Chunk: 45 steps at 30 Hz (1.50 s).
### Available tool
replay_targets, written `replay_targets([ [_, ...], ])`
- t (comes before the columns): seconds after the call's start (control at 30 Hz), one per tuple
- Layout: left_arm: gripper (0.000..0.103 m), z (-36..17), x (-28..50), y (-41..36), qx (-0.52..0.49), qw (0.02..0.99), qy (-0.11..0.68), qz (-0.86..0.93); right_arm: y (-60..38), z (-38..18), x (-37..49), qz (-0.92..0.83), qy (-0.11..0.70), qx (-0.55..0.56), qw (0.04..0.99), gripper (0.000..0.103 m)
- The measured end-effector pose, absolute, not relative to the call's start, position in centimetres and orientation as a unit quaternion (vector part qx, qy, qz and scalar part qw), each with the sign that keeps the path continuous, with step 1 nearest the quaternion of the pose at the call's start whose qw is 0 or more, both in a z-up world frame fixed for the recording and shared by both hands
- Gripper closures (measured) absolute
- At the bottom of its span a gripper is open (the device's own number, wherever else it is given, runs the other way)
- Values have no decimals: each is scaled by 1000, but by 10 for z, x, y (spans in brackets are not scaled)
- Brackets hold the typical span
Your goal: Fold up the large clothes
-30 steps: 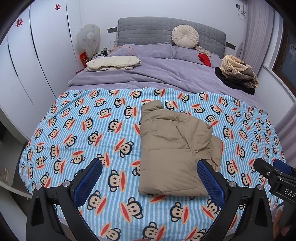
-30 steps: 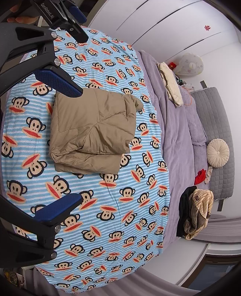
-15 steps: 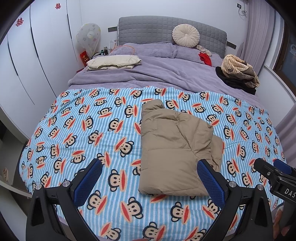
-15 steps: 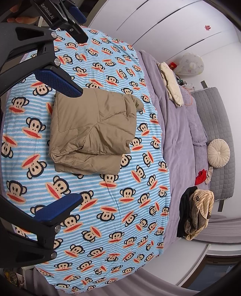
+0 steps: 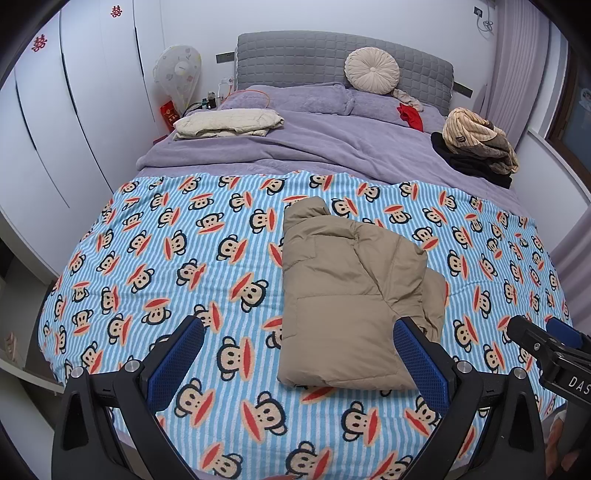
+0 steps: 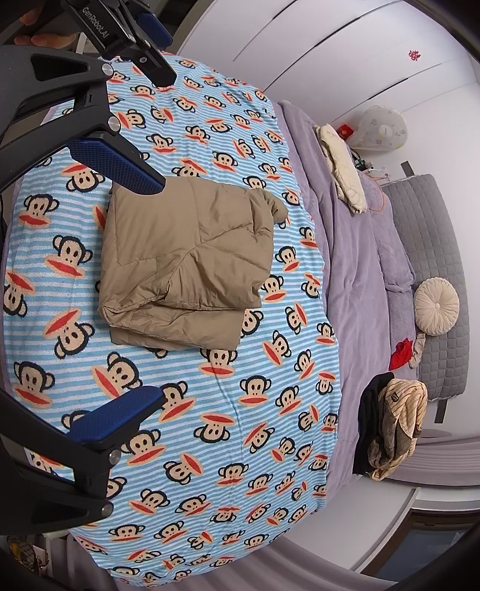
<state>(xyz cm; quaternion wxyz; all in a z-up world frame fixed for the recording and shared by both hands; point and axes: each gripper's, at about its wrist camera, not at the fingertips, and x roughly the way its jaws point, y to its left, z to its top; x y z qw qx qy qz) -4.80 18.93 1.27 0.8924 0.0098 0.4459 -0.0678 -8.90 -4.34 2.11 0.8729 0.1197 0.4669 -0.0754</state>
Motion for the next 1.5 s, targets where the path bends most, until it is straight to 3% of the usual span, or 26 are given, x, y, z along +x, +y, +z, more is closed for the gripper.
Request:
replay_targets([
  [1.5,0,15,-49,191,8,894,444,-58,-41,22,-90,-73,467,121,873,0],
])
